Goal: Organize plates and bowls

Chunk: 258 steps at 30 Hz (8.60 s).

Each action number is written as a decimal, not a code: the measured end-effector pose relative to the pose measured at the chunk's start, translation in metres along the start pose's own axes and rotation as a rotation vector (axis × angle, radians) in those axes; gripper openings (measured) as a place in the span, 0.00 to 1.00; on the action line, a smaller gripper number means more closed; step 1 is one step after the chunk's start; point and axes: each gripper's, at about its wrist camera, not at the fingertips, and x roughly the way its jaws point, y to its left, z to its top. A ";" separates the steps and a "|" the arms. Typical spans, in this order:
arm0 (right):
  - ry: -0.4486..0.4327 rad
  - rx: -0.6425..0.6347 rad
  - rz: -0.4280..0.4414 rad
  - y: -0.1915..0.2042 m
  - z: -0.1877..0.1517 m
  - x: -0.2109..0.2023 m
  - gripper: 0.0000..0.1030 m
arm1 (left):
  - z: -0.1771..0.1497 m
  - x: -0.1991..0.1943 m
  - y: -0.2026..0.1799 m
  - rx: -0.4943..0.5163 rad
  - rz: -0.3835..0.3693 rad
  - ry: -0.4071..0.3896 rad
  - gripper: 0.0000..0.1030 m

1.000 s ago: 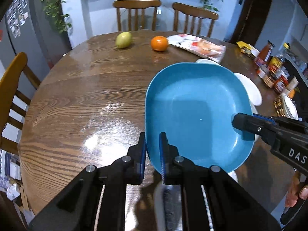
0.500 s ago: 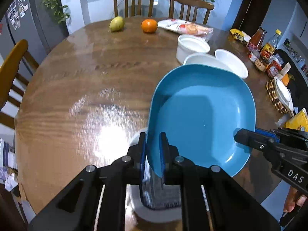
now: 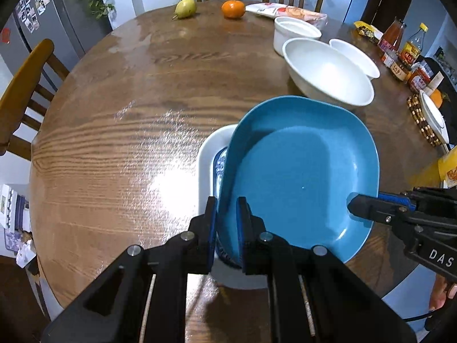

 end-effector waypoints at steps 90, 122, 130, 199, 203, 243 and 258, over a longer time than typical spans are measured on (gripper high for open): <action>-0.206 0.302 -0.076 -0.111 0.057 -0.049 0.14 | 0.113 0.015 -0.104 0.153 -0.061 -0.125 0.11; -0.114 0.373 -0.173 -0.133 -0.011 -0.060 0.16 | 0.068 0.032 -0.160 0.231 -0.060 -0.041 0.22; -0.196 0.363 -0.177 -0.134 -0.009 -0.084 0.38 | 0.074 0.006 -0.152 0.196 -0.028 -0.141 0.62; -0.094 0.339 -0.128 -0.224 0.145 -0.013 0.27 | 0.212 0.122 -0.168 0.056 -0.184 0.080 0.22; -0.100 0.318 -0.120 -0.217 0.145 -0.013 0.13 | 0.210 0.118 -0.177 0.104 -0.185 0.060 0.13; -0.214 0.284 -0.070 -0.130 0.027 -0.097 0.13 | 0.106 -0.014 -0.174 0.256 -0.128 -0.162 0.13; -0.072 0.273 -0.107 -0.119 0.000 -0.065 0.14 | 0.071 0.015 -0.171 0.266 -0.102 -0.036 0.14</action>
